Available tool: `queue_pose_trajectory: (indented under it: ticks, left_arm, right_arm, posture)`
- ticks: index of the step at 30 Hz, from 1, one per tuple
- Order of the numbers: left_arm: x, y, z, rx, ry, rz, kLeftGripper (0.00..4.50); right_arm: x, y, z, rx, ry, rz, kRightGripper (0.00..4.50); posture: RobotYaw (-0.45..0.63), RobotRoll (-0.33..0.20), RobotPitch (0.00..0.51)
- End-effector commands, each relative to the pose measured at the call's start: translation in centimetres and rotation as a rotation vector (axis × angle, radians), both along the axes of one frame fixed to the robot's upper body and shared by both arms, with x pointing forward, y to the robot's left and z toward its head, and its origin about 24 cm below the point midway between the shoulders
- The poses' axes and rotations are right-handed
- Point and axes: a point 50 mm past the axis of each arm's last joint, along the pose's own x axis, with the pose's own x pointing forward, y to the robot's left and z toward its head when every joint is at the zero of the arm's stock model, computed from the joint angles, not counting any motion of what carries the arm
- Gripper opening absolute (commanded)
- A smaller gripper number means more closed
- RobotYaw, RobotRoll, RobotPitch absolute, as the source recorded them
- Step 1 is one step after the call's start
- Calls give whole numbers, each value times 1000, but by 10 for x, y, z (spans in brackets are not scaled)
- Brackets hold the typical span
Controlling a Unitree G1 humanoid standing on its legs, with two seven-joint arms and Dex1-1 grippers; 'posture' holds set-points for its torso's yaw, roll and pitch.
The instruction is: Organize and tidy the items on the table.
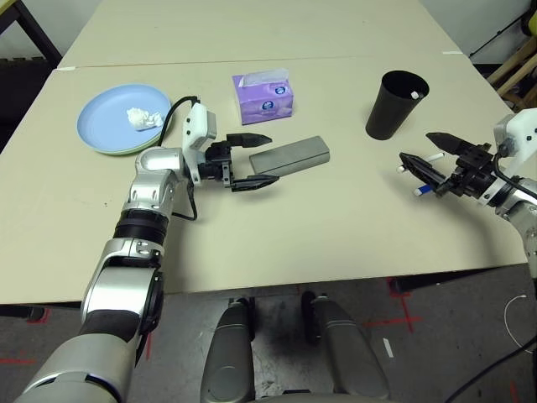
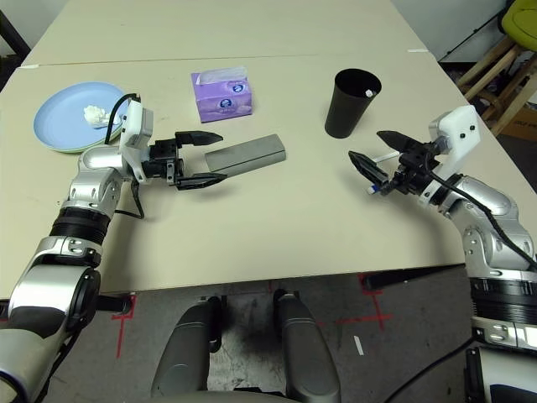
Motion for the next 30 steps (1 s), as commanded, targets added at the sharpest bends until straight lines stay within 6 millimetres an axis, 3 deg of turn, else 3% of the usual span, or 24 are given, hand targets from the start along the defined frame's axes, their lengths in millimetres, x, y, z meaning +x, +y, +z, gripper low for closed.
queue_pose_trajectory:
  ticks: [1,5,15,24,30]
  left_arm:
    - [-2,1,-2,55,-6,-22,4454]
    - [-3,-2,1,31,-14,-63,4454]
    - [-11,-11,0,-72,35,-127,4454]
    - [-16,-11,-2,-78,79,-124,4454]
    - [-16,-9,0,-79,81,-115,4454]
  right_arm:
    - [-6,-8,6,-94,14,-27,4500]
    - [-9,-17,12,-337,93,6,4500]
    - [8,0,34,-725,177,279,4500]
    - [25,1,59,-1122,256,529,4500]
    - [37,10,60,-1304,247,649,4500]
  posture:
    - [31,0,209]
    - [22,0,212]
    - [33,0,221]
    - [45,0,247]
    - [58,0,262]
